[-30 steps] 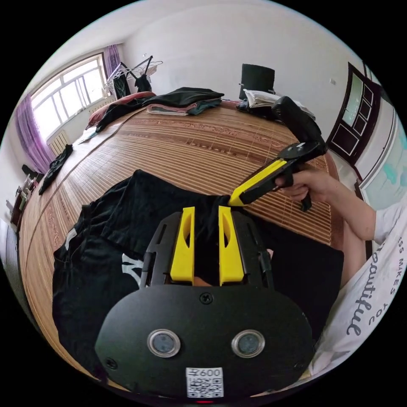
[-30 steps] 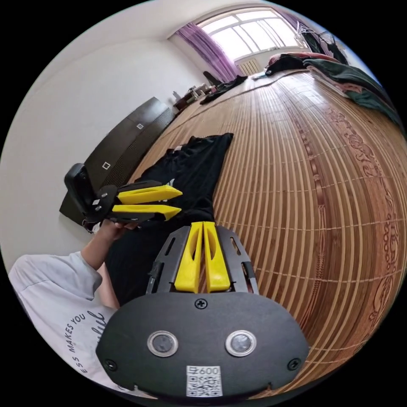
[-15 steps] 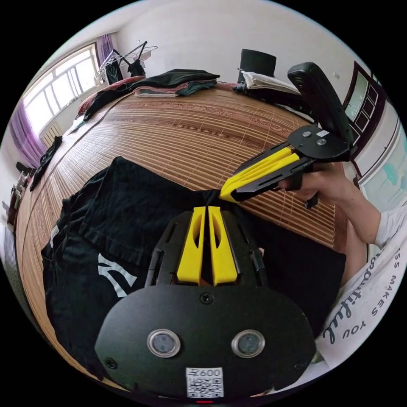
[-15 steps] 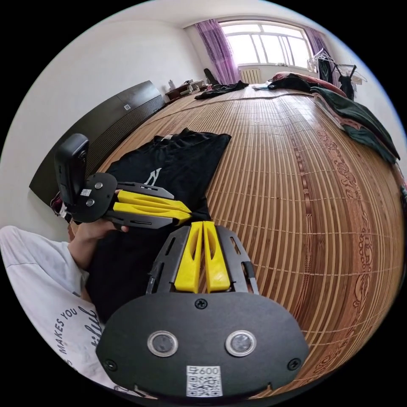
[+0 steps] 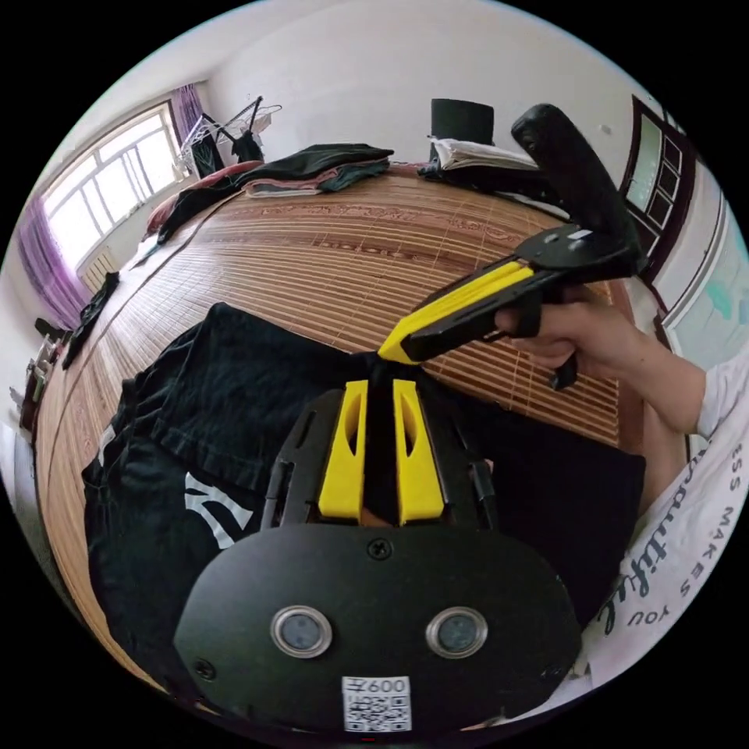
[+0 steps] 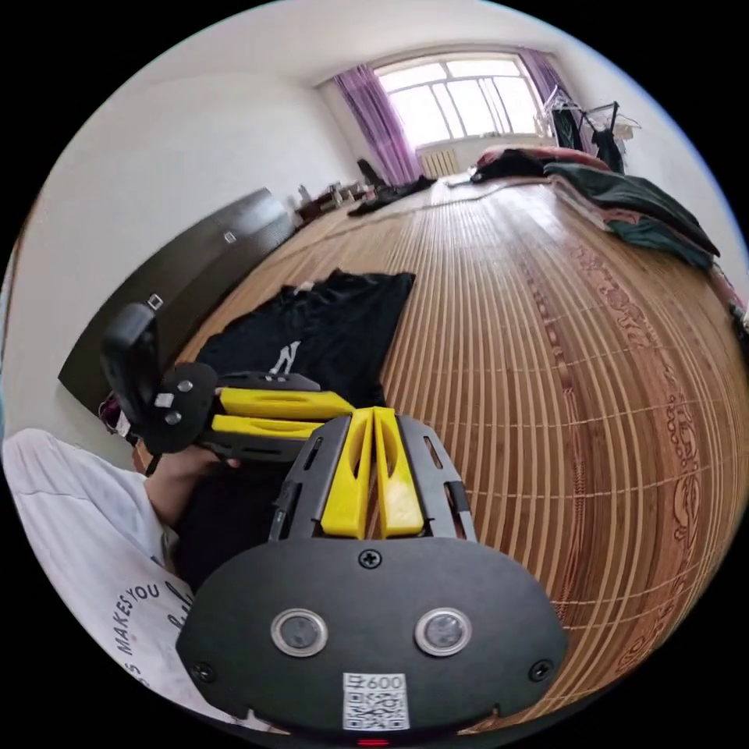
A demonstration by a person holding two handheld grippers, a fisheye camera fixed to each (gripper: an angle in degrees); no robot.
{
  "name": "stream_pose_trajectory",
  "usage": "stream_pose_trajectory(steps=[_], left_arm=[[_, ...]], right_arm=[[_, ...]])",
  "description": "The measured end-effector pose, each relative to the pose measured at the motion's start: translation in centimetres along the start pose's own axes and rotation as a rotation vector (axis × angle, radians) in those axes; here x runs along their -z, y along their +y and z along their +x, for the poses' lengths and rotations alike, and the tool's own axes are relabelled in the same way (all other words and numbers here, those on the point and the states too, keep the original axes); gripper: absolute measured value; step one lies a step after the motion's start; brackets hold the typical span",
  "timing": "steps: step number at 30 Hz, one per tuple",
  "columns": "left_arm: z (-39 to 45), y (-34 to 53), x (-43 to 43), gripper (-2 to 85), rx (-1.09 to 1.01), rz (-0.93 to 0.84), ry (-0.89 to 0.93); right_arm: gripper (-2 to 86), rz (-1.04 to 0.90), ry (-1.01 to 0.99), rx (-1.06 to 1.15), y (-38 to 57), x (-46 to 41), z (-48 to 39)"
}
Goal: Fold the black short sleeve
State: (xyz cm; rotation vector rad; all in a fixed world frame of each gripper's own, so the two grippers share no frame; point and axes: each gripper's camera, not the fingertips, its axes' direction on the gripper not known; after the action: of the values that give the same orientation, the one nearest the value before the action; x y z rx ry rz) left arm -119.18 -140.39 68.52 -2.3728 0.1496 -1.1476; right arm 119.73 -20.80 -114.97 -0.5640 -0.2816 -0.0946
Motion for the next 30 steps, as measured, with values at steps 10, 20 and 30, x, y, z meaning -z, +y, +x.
stream_pose_trajectory(steps=[10, 20, 30], left_arm=[[-20.7, 2.0, 7.4, 9.8, 0.527, 0.106, -0.254], [-24.0, -0.4, 2.9, 2.3, 0.479, 0.021, -0.285], [-24.3, 0.1, 4.3, 1.3, 0.446, 0.063, -0.373]], right_arm=[[-0.8, 0.011, 0.027, 0.013, 0.3, -1.5, 1.1], [-0.8, 0.015, -0.028, -0.022, 0.7, -2.4, 4.6], [-0.9, 0.169, -0.097, -0.076, 3.5, -0.3, 7.3]])
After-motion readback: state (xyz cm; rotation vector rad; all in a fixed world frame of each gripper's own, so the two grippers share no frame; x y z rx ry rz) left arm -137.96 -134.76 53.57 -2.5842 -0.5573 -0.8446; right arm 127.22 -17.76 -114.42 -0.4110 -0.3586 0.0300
